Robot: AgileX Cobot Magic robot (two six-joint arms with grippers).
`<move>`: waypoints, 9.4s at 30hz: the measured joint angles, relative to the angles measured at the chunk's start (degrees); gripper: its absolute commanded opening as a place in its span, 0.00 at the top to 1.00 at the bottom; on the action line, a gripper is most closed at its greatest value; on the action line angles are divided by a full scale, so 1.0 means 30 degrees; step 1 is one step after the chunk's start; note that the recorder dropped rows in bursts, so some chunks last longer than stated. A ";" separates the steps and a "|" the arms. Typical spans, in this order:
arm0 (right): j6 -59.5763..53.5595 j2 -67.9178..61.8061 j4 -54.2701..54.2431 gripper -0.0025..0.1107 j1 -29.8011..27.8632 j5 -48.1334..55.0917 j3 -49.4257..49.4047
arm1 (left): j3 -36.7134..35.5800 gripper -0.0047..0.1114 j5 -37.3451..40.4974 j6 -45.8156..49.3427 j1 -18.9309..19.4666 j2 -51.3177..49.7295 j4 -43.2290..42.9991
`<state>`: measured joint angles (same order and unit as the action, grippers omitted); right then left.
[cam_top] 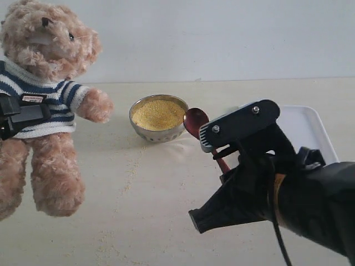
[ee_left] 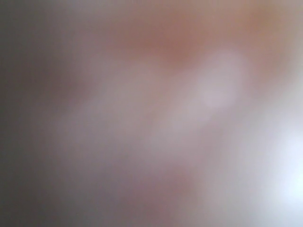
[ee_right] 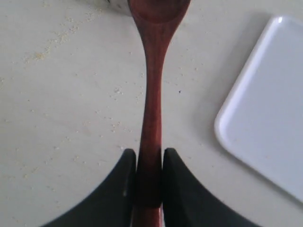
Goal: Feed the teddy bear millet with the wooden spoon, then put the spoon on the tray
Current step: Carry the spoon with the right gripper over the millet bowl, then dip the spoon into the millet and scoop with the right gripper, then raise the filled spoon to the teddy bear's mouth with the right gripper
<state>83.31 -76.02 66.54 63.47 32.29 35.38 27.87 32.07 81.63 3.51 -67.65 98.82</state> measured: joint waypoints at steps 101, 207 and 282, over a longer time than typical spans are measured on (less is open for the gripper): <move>-3.1392 -1.5930 -0.6477 0.98 -0.3865 0.8584 2.0911 | 0.0000 0.92 -0.4830 0.0026 0.0000 0.0000 0.0030; -2.7769 -1.5295 -1.3459 0.98 -0.6332 0.7682 2.0911 | 0.0000 0.92 -0.4830 0.0043 0.0000 0.0000 0.0043; -3.1537 -0.8954 -1.6121 0.98 -0.2511 0.6963 2.0911 | 0.2295 0.92 0.7876 -0.6545 0.2204 -0.9831 -0.2598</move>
<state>-11.31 -102.88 18.18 55.94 53.18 98.11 34.75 55.70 62.00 10.12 -97.14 91.02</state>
